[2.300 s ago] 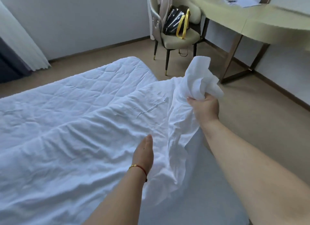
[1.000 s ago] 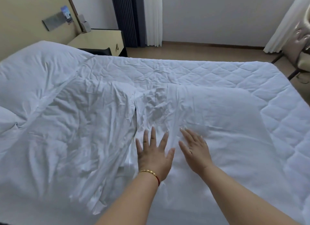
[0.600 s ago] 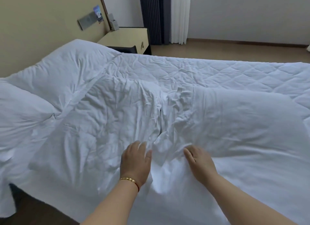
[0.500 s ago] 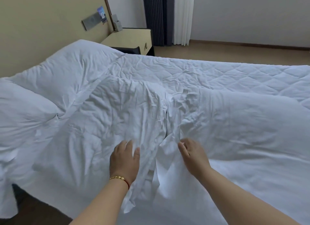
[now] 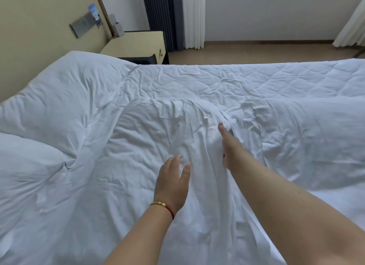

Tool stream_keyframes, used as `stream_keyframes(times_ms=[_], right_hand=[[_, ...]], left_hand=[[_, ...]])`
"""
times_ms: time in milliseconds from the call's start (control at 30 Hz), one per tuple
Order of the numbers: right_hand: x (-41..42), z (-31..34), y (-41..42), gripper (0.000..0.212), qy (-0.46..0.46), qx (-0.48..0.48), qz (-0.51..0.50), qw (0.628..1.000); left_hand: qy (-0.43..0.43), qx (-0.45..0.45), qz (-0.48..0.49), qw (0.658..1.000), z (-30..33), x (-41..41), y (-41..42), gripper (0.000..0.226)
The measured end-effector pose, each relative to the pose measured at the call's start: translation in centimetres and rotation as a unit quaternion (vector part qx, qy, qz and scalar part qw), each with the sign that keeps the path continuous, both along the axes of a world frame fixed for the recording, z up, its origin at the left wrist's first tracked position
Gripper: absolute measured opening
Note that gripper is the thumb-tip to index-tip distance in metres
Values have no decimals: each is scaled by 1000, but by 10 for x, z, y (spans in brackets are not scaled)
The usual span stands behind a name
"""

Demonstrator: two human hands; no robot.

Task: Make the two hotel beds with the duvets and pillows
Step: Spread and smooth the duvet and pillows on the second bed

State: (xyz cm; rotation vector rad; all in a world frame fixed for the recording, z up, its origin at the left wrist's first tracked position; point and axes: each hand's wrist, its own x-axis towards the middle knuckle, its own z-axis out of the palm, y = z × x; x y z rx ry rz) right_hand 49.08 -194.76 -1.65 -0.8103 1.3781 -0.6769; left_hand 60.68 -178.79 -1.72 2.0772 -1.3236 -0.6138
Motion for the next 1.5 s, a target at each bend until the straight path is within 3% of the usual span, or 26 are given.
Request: stream_keyframes(times_ms=[67,133,200,267,333,400,467,600,700,767,867,933,1133,1233,1267,1367,1433,1500], right_hand=[[19,3,3,89,-34,-21,19,999],[36,17,15,103,-46,8,98,994],[44,28,23,90,-87,7,194,977],[41,32,20,77,-108,-2,224,968],[35,31,13,79,-84,-17,234,968],[32,28,6,89,-45,-42,241,969],[29,24,-1,86,-3,-88,190,978],[10,15,-46,68,119,-155,-13,981],[6,1,-88,76,170,-71,42,982],[12,-13,-104,90,121,31,38,991],[19,-16,-111,65,9,126,49,991],[25,-17,-119,60,-31,146,47,988],[30,4,-137,34,-165,78,-29,983],[14,38,-149,15,-257,-65,-107,958],[9,50,-152,4,-251,-114,-124,953],[-8,57,-161,19,-156,-171,-148,961],[-19,48,-168,18,-84,-155,-96,980],[-28,52,-161,20,84,-154,-6,985]], left_hand=[[56,-26,-5,998,12,18,-19,56],[144,-36,-3,989,24,30,-44,69],[227,-32,-1,973,33,36,-68,89],[233,-3,5,973,34,39,-84,92],[207,18,27,978,30,44,-93,78],[199,17,50,979,23,48,-98,45],[195,8,59,979,16,51,-103,22],[249,-12,69,966,15,50,-103,14],[262,-25,94,960,17,44,-103,14],[261,-39,103,959,18,38,-105,13],[258,-52,89,961,22,27,-110,15],[254,-57,70,963,24,24,-112,19],[297,-71,48,951,31,32,-107,17],[314,-78,42,945,35,28,-109,12],[326,-76,31,942,39,23,-112,9],[317,-112,16,942,44,6,-125,15],[224,-156,58,960,37,5,-135,38],[167,-149,111,968,27,7,-136,50]])
